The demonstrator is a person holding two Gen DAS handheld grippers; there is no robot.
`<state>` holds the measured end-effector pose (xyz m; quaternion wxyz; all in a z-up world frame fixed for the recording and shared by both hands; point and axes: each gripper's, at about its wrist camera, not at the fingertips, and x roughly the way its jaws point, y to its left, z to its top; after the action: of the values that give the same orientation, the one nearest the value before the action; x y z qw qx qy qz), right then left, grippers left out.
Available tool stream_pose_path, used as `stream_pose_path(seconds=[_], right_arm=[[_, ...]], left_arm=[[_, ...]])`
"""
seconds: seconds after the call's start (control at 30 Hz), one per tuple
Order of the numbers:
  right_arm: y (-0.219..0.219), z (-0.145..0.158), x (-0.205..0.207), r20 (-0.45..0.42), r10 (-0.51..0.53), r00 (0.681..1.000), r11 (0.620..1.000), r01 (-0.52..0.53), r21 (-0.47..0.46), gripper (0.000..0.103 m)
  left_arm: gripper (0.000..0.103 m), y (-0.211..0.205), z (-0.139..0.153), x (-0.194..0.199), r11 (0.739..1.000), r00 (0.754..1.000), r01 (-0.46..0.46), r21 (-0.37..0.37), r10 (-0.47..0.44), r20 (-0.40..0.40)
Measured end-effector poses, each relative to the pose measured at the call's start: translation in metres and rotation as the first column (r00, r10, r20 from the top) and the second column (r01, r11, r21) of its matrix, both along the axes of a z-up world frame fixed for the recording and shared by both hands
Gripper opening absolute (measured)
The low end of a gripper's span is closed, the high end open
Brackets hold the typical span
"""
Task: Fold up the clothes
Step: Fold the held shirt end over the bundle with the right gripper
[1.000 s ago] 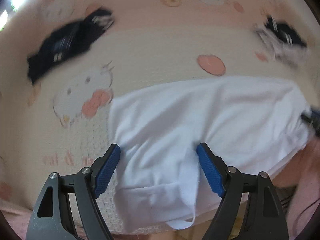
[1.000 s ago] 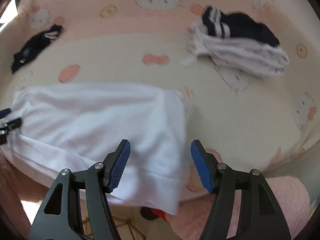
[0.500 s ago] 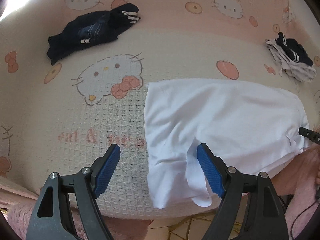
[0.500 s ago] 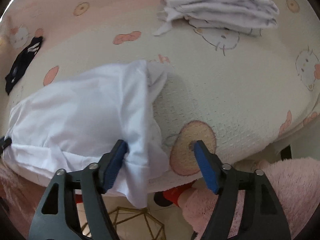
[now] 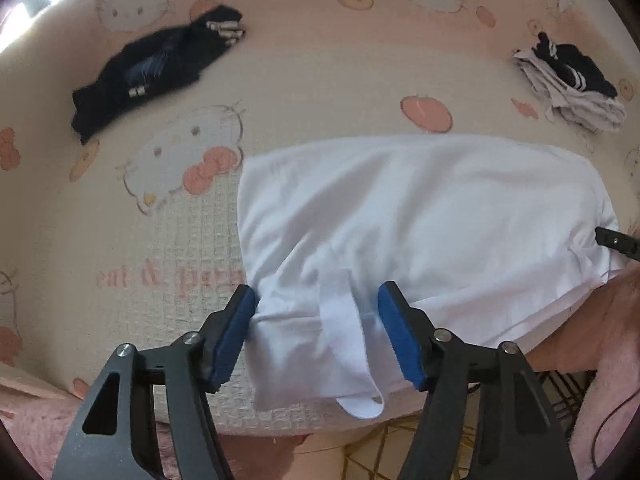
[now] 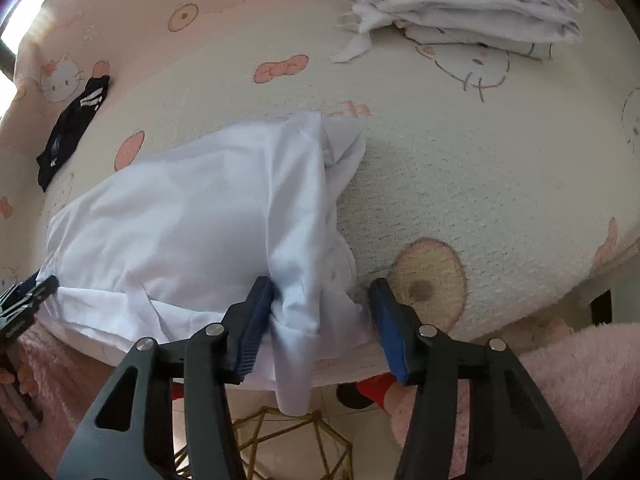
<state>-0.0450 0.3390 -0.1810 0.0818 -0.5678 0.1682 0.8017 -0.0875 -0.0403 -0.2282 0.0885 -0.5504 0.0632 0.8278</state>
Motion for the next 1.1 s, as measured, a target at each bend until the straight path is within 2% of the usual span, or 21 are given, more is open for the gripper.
stream_pose_path(seconds=[0.07,0.17,0.23,0.3,0.33,0.43,0.6,0.87,1.1], right_arm=[[-0.001,-0.001,0.0,0.0,0.0,1.0,1.0,0.0,0.003,0.062],[-0.001,-0.002,0.0,-0.003,0.006,1.0,1.0,-0.006,0.005,0.061],[-0.004,0.0,0.0,-0.015,0.032,0.999,0.999,-0.032,0.006,0.04],[-0.007,0.003,0.001,-0.028,0.05,0.998,0.999,-0.049,0.005,0.035],[-0.007,0.004,0.002,-0.034,0.05,0.998,0.999,-0.05,-0.001,0.031],[-0.005,0.009,0.005,-0.057,0.045,0.997,0.999,-0.046,-0.027,0.028],[0.001,0.026,0.013,-0.128,-0.001,0.992,0.992,-0.015,-0.125,0.026],[-0.015,0.065,0.006,-0.223,0.022,0.975,0.985,-0.058,-0.16,0.025],[-0.054,0.086,-0.008,-0.326,0.127,0.937,0.976,-0.177,-0.13,0.025]], left_arm=[[0.066,-0.002,0.002,-0.001,1.0,1.0,-0.012,0.017,0.012,0.003],[0.066,-0.004,0.007,0.001,0.999,1.0,-0.02,0.039,0.02,-0.017],[0.066,-0.004,0.014,0.004,0.998,0.999,-0.016,0.056,0.019,-0.051],[0.066,-0.005,0.019,0.006,0.996,0.998,-0.016,0.083,0.021,-0.064],[0.066,-0.005,0.02,0.006,0.996,0.998,-0.016,0.086,0.021,-0.067],[0.066,-0.005,0.017,0.005,0.997,0.998,-0.015,0.077,0.019,-0.053],[0.066,-0.004,0.017,0.002,0.996,0.999,-0.014,0.093,0.019,-0.046],[0.066,0.007,0.029,0.001,0.986,0.996,0.017,0.165,-0.002,-0.093],[0.066,0.027,0.036,-0.008,0.948,0.998,0.029,0.318,-0.012,-0.055]])
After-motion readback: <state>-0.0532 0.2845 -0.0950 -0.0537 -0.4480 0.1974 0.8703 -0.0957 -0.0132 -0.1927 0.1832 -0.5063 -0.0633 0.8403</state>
